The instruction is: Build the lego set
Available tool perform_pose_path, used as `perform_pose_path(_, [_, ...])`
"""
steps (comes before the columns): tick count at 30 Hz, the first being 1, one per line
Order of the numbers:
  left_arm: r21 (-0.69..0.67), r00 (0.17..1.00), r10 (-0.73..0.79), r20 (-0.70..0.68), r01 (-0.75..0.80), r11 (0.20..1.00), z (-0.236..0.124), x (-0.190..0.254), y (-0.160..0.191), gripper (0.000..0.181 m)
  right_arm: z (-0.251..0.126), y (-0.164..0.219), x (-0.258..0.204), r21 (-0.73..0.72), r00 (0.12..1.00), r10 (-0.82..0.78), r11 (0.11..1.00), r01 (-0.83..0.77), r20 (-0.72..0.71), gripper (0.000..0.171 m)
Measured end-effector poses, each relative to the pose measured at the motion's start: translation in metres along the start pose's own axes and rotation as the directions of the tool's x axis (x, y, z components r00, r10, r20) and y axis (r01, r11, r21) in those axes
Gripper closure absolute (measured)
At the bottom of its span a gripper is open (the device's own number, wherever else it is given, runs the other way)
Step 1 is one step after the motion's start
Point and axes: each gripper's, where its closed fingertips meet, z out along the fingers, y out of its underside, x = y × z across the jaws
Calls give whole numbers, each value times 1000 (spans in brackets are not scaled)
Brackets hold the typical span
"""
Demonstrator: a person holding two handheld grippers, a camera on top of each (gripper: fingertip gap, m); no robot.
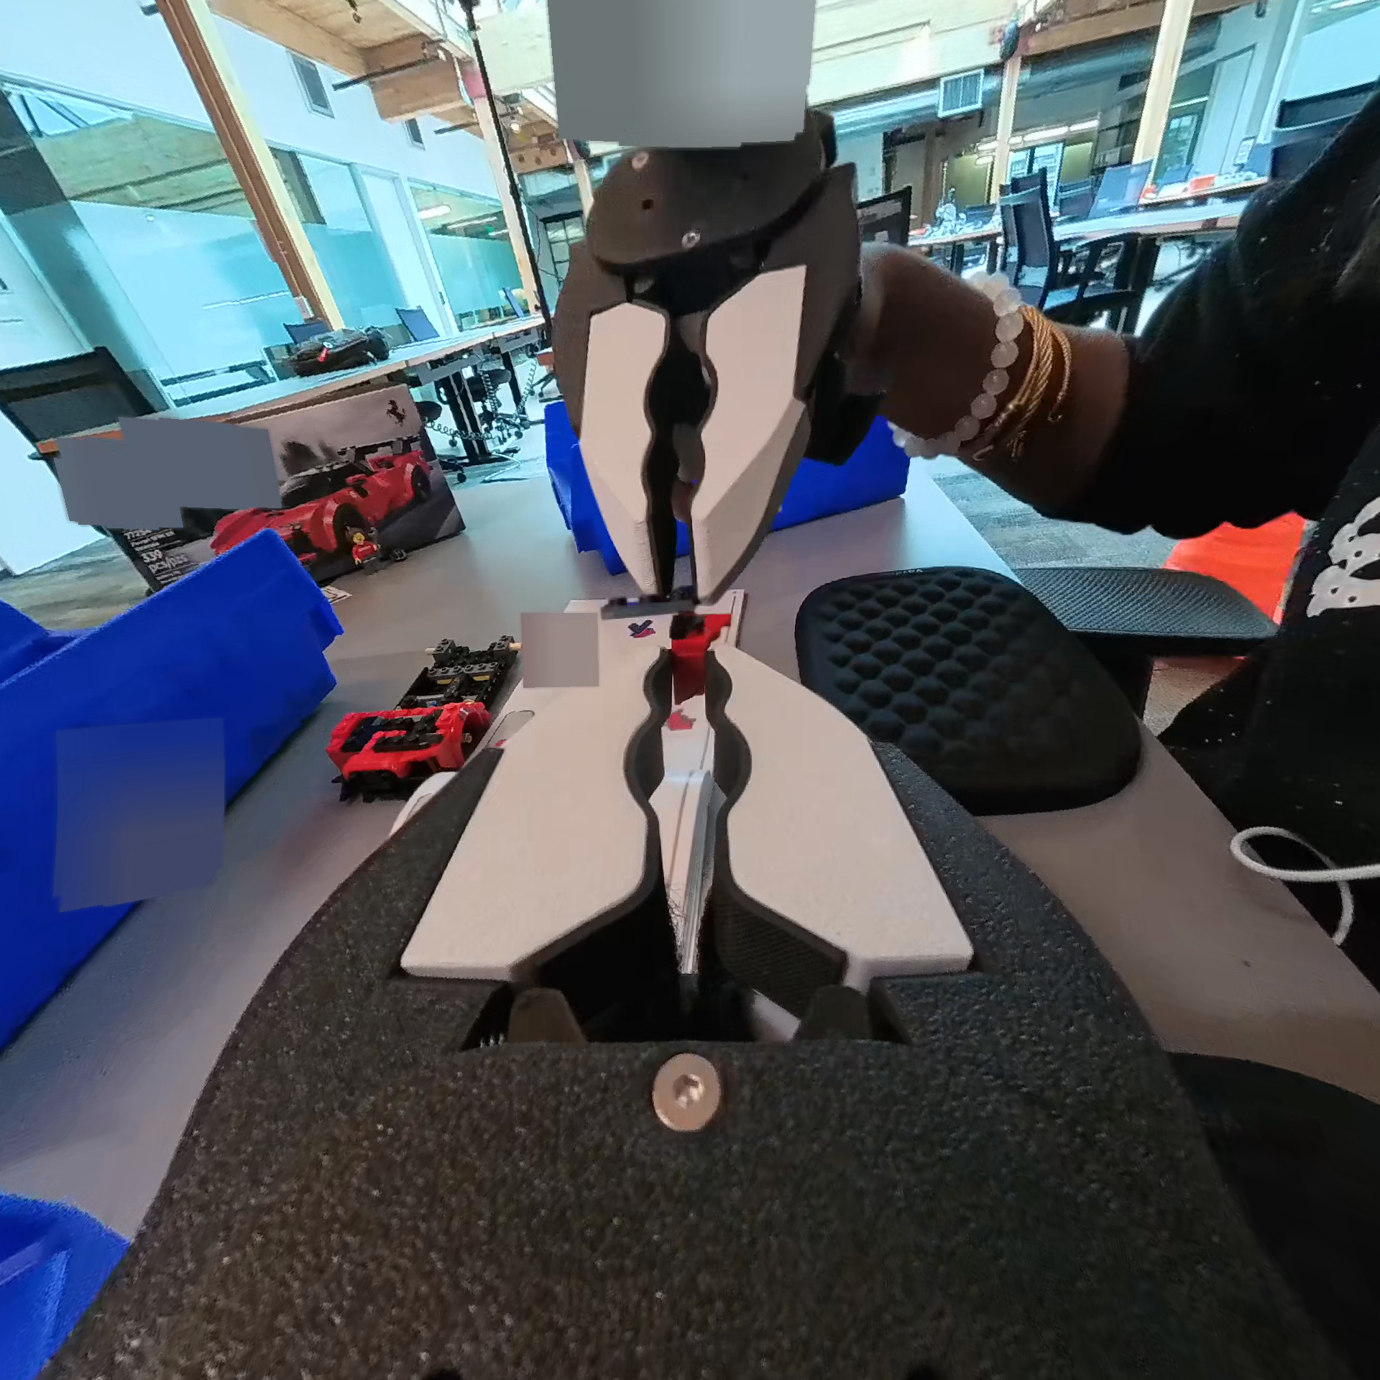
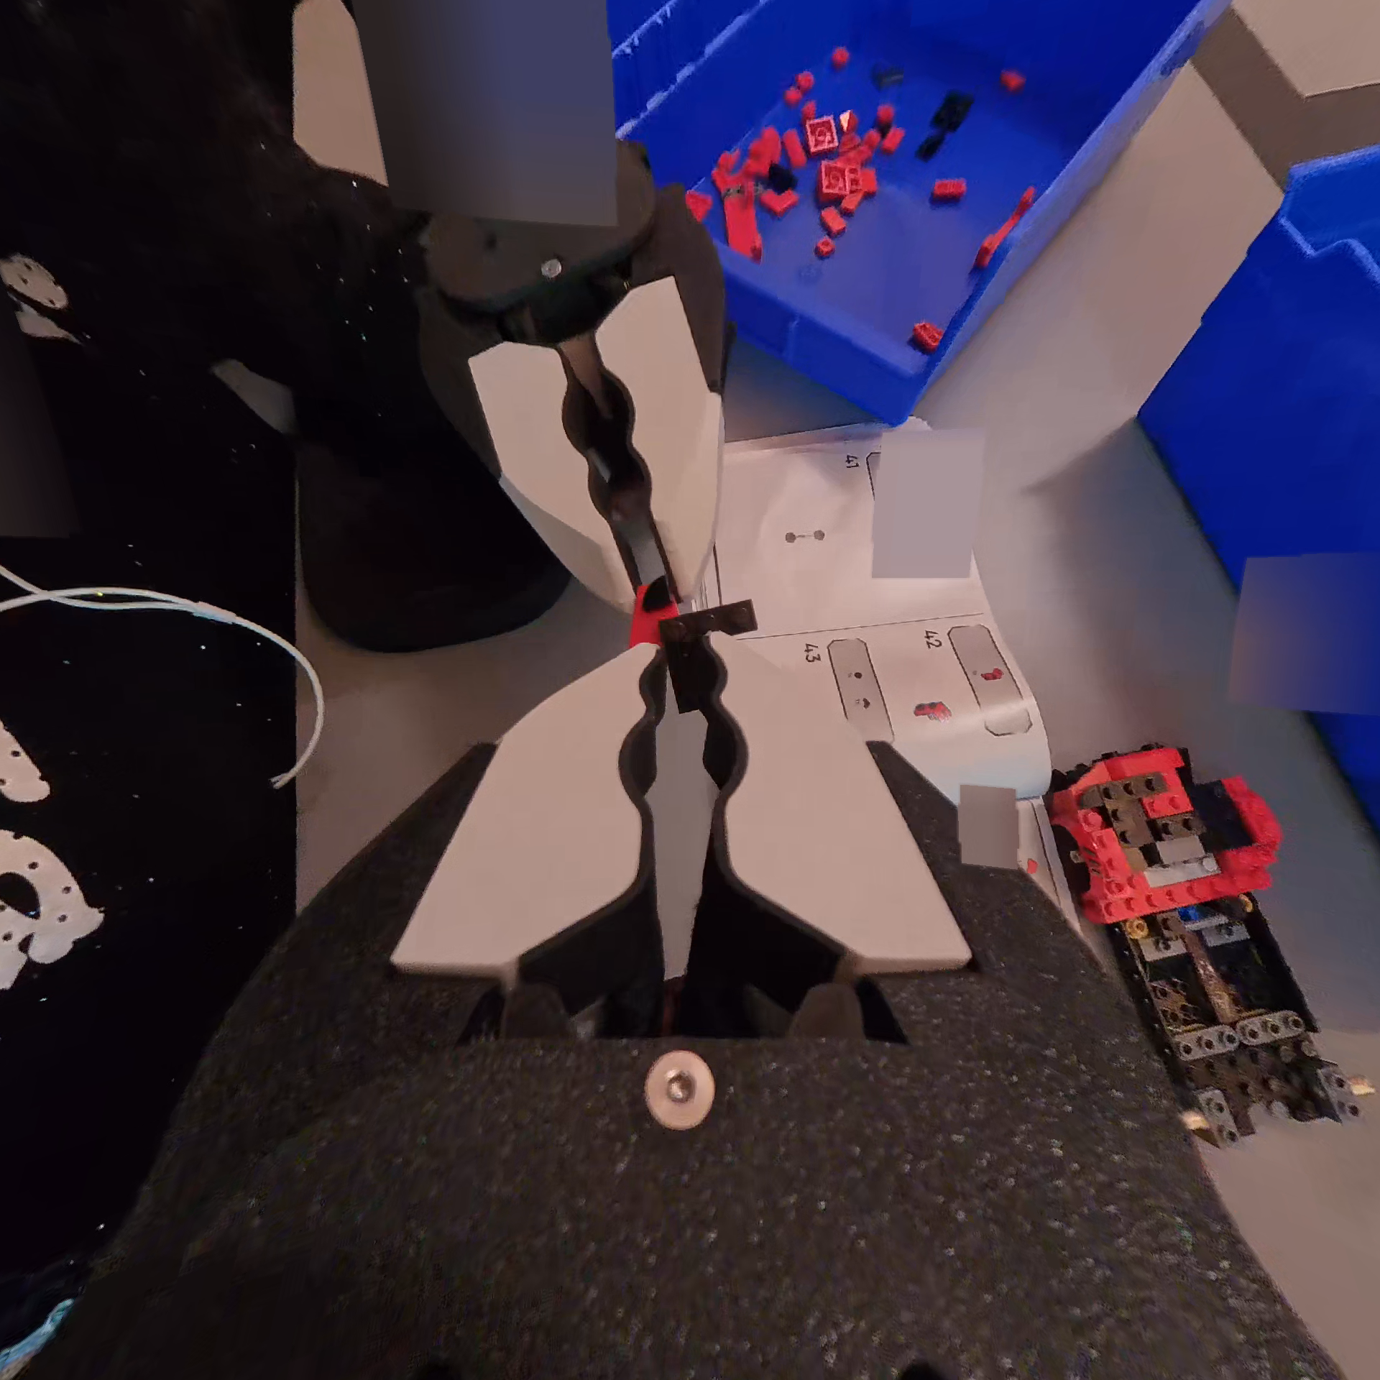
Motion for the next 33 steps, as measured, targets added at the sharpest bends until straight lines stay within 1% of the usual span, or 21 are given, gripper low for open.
perform_pose_path(7, [0, 1000, -4, -1, 4, 1000, 0, 0, -1, 174, 1, -2, -4, -61, 1000, -29, 998, 29, -6, 164])
perform_pose_path(13, [-30, 1000, 19, 5, -18, 999, 0, 1, 2, 174, 3, 5, -2, -167, 995, -88, 983, 79, -44, 165])
perform_pose_path(17, [-41, 1000, -13, 9, 13, 999, 1, 0, 3, 174, 5, 7, 0, -232, 988, -134, 966, 113, -74, 166])
perform_pose_path(21, [-48, 999, -28, 43, 30, 998, 0, -4, 4, 174, 6, 6, 5, -258, 985, -141, 960, 111, -98, 166])
perform_pose_path(24, [-71, 996, -9, 83, 14, 997, -1, -8, 5, 174, 9, 6, 9, -274, 981, -152, 955, 115, -118, 166])
perform_pose_path(33, [-186, 982, 35, 186, 0, 982, -1, -18, 17, 174, 20, 13, 22, -347, 966, -177, 932, 103, -191, 167])
